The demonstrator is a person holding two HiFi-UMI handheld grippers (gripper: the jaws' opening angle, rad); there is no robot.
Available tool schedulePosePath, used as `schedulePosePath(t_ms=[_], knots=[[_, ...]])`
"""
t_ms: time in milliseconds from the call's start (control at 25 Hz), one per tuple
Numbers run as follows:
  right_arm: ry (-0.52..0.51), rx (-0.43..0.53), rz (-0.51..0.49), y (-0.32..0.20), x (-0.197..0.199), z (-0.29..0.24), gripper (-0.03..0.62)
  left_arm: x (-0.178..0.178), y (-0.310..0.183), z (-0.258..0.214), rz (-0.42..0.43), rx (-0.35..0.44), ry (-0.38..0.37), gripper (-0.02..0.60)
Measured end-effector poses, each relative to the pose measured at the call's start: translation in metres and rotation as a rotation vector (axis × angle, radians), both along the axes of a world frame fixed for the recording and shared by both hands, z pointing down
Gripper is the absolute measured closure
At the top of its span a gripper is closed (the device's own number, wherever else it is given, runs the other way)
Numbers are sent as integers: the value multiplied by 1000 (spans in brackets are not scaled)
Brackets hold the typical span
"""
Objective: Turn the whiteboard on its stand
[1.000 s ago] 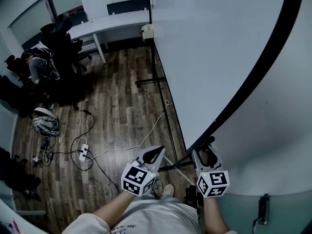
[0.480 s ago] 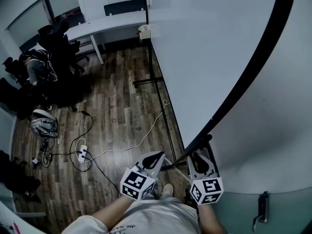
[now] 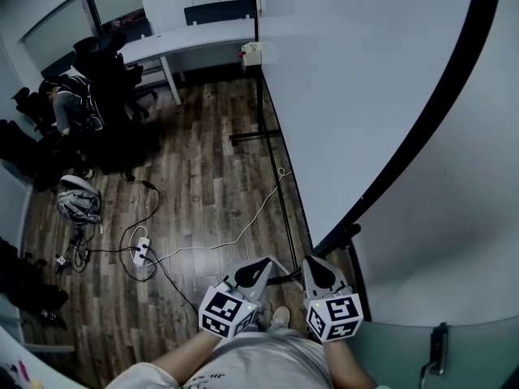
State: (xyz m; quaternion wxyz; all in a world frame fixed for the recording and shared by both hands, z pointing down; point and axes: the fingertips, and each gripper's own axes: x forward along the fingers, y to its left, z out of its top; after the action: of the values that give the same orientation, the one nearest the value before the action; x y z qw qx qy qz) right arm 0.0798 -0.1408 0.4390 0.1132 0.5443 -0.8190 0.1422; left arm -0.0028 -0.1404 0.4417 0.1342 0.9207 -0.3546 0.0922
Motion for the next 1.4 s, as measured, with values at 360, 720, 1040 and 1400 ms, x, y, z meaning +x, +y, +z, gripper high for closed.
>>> schedulePosePath(t_ms=[360,720,1040,1400], knots=[[-21,-13,-48,-6,-18,3,588,-13,-4,3,-42,-12,4,572],[-28,-12,-66,-9,-24,3,588,-14,-12,4,-55,-11,6,572],[-26,-17,-82,-12,-29,8,588,-12,-15,3,-52,-2,4,572],[-20,-14,-97,-18,-31,6,588,-11,-22,1,-47,2,8,572]])
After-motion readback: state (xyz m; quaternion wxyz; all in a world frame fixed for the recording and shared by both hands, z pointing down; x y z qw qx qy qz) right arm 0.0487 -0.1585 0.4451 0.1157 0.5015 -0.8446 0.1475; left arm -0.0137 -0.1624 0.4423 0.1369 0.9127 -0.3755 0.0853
